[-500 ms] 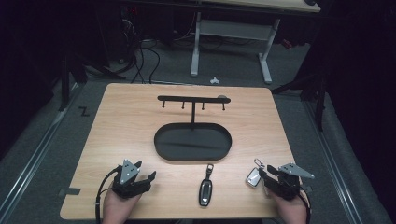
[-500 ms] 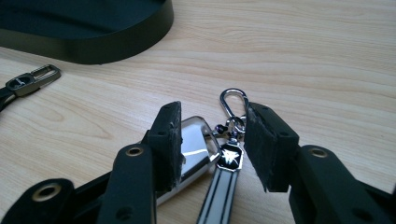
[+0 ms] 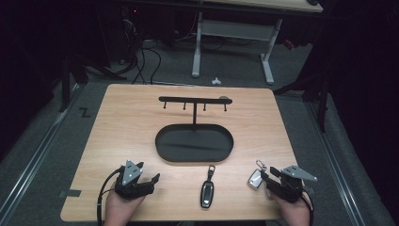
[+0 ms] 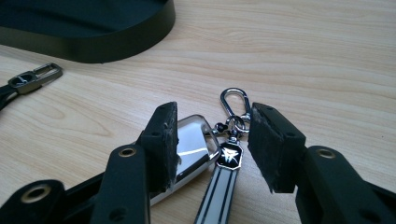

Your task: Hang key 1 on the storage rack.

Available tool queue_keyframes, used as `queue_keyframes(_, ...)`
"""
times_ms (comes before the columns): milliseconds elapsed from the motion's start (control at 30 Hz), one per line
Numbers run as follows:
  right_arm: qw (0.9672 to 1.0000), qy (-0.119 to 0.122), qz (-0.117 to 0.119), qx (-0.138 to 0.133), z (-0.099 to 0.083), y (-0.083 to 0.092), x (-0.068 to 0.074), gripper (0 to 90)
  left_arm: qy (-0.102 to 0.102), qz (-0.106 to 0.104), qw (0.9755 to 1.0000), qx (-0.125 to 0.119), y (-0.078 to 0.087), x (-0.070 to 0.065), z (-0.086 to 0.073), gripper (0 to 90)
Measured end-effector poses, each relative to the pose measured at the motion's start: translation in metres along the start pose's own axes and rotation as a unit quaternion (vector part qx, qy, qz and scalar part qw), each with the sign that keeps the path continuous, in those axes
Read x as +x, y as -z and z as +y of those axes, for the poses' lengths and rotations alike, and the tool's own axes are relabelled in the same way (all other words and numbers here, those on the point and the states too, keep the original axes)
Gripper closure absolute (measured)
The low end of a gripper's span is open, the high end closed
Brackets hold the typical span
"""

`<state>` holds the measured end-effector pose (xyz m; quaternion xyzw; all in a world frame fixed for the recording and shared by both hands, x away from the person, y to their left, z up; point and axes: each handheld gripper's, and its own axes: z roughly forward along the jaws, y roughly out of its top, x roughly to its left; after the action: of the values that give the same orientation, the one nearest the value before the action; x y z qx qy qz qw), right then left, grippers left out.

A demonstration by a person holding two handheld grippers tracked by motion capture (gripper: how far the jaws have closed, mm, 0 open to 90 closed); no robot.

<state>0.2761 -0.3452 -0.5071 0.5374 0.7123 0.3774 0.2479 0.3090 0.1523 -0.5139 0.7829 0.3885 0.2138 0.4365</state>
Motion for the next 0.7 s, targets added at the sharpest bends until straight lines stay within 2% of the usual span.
queue_keyframes(100,1.0000,0.006,0.000,-0.004,0.001,0.000,0.002,53.5,0.009,-0.006,0.9999,-0.002,0.000,0.003,-0.001,24.2)
queue_keyframes(233,0.9997,0.021,0.009,-0.011,0.004,0.000,0.011,56.7,0.015,0.001,0.9999,0.003,-0.001,0.007,-0.004,15.4)
queue_keyframes(433,0.9989,0.033,0.032,-0.008,0.006,-0.001,0.024,62.9,0.011,0.013,0.9998,0.004,-0.003,0.007,-0.006,8.1)
queue_keyframes(567,0.9975,0.039,0.057,0.011,0.007,-0.006,0.039,72.3,0.013,0.015,0.9998,0.011,-0.004,0.008,-0.007,5.0)
queue_keyframes(667,0.9966,0.044,0.067,0.020,0.007,-0.008,0.046,76.2,0.014,0.015,0.9998,0.007,-0.004,0.008,-0.007,4.7)
queue_keyframes(700,0.9954,0.053,0.076,0.026,0.007,-0.011,0.053,79.5,0.013,0.017,0.9997,0.007,-0.003,0.008,-0.007,4.8)
